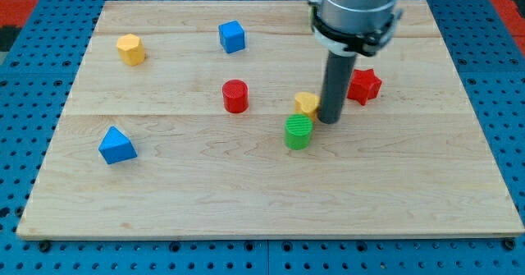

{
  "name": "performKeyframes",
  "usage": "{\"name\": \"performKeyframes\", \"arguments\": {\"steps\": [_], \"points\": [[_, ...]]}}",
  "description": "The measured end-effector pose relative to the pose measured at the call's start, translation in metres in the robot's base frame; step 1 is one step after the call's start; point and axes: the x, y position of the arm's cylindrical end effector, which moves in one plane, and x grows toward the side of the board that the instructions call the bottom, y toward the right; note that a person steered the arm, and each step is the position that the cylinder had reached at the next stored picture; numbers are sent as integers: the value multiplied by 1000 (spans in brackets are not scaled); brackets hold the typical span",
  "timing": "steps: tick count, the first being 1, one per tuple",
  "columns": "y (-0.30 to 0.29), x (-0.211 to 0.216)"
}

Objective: Push the red star slightly left

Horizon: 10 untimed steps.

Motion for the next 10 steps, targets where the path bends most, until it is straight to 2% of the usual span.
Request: {"name": "performKeyframes", "arguments": {"steps": [2, 4, 6, 9, 10], "points": [[0, -40], [0, -45], [5, -76], [85, -80], [86, -116]]}}
